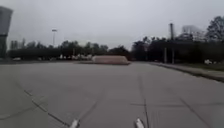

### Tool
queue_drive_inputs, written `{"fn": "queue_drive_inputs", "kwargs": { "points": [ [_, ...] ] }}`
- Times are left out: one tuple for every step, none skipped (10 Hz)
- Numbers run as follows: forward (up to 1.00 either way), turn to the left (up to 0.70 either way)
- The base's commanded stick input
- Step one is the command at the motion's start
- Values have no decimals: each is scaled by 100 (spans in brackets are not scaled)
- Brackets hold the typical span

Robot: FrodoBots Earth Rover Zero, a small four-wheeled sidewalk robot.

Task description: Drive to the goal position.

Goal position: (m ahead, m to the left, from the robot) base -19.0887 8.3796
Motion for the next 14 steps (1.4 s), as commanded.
{"fn": "queue_drive_inputs", "kwargs": {
  "points": [
    [100, 2],
    [100, 2],
    [100, 2],
    [100, 2],
    [100, 2],
    [100, 2],
    [100, 2],
    [100, 2],
    [100, 2],
    [100, 2],
    [100, 2],
    [100, 2],
    [100, 2],
    [100, 2]
  ]
}}
